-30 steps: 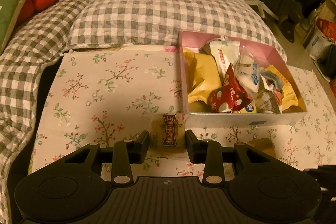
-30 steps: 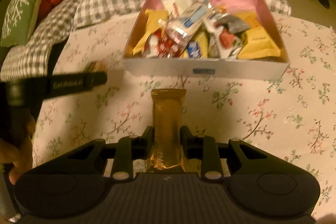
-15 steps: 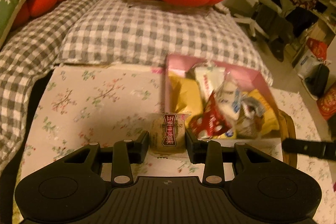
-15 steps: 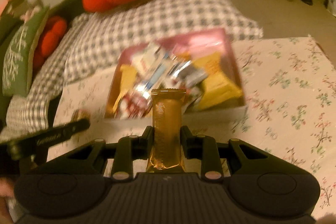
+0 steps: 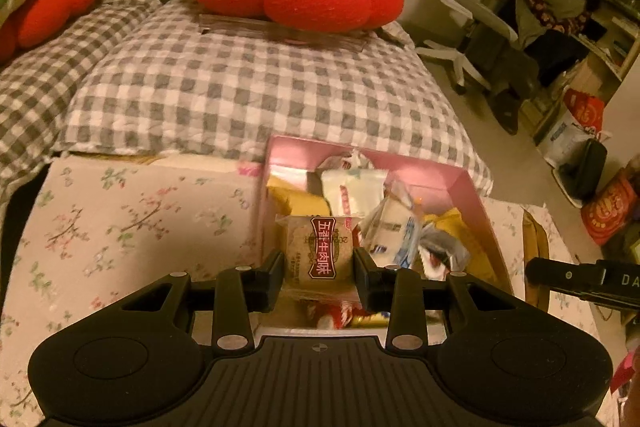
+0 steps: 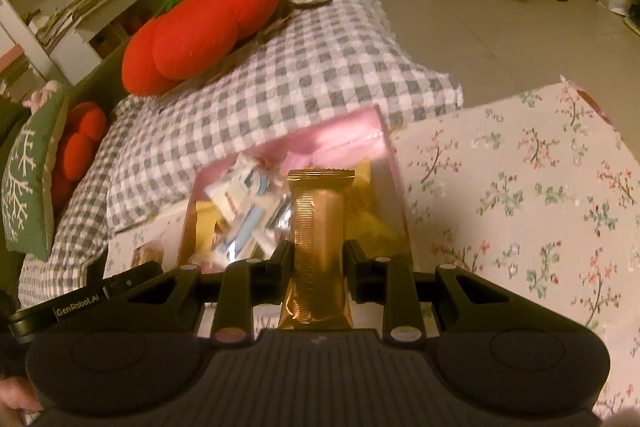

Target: Organize snacks

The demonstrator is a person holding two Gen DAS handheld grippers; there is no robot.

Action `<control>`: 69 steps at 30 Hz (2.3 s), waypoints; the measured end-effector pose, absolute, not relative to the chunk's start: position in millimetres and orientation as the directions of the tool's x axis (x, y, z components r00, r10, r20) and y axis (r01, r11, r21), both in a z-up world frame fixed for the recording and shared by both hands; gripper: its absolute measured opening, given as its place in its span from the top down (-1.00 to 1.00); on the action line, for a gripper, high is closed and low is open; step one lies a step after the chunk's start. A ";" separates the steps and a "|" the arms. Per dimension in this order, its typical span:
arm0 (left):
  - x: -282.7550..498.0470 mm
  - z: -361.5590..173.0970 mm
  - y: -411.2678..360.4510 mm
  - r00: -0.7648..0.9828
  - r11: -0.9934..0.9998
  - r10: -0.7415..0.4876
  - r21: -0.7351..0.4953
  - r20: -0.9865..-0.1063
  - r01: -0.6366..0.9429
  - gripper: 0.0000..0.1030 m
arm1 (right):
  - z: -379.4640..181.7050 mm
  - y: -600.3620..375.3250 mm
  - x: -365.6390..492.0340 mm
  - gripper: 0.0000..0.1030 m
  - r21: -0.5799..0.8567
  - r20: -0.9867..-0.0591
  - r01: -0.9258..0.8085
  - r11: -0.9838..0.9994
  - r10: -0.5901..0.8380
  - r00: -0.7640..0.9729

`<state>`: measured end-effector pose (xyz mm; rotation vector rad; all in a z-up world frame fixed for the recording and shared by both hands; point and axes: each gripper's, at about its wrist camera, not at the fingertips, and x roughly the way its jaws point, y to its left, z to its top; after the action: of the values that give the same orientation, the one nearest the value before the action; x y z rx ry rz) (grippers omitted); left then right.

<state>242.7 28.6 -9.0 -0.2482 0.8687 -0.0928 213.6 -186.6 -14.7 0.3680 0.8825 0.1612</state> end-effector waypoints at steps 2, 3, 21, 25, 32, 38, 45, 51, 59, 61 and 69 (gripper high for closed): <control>249.7 -10.1 25.6 0.641 0.964 -0.191 -0.264 -0.744 -0.018 0.33 | -16.0 -191.0 218.8 0.51 0.389 -0.720 0.022 0.921 0.289 0.631; 252.7 -10.0 23.8 0.640 0.962 -0.199 -0.271 -0.742 -0.014 0.33 | -17.0 -193.1 221.1 0.51 0.391 -0.719 0.027 0.920 0.287 0.633; 295.6 -25.9 3.9 0.649 0.935 -0.308 -0.347 -0.696 0.072 0.32 | -26.6 -196.3 252.9 0.51 0.471 -0.677 0.027 0.882 0.342 0.652; 300.1 -29.8 5.0 0.658 0.935 -0.308 -0.345 -0.687 0.078 0.09 | -28.0 -192.8 260.0 0.49 0.529 -0.635 0.028 0.848 0.373 0.677; 292.6 -22.9 15.4 0.678 0.948 -0.274 -0.310 -0.682 0.072 -0.06 | -31.5 -193.2 260.6 0.28 0.552 -0.622 0.046 0.832 0.374 0.687; 276.6 -18.1 21.8 0.673 0.961 -0.224 -0.276 -0.704 0.031 -0.11 | -29.7 -197.7 252.8 0.24 0.558 -0.633 0.065 0.828 0.373 0.678; 245.4 -9.0 20.0 0.656 0.982 -0.126 -0.186 -0.744 -0.022 -0.19 | -20.8 -189.9 230.8 0.04 0.540 -0.655 0.063 0.839 0.372 0.658; 213.3 3.9 14.1 0.658 0.996 -0.036 -0.079 -0.752 -0.036 -0.30 | -11.3 -177.6 208.8 -0.05 0.490 -0.671 0.028 0.871 0.357 0.649; 153.8 27.0 9.5 0.674 0.999 0.032 0.009 -0.738 -0.038 -0.49 | 4.3 -163.0 157.5 -0.34 0.400 -0.691 -0.046 0.915 0.334 0.642; 136.6 31.8 9.5 0.676 0.999 0.044 0.017 -0.735 -0.046 -0.52 | 8.1 -160.4 140.7 -0.41 0.384 -0.687 -0.064 0.921 0.332 0.646; 69.3 44.1 1.3 0.696 0.998 0.056 0.035 -0.716 -0.045 -0.85 | 24.9 -147.4 73.0 -0.88 0.279 -0.663 -0.136 0.951 0.293 0.689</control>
<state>69.3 1.3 44.1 0.0154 0.7987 0.0562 73.0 -147.4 24.9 0.2151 0.7758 0.2418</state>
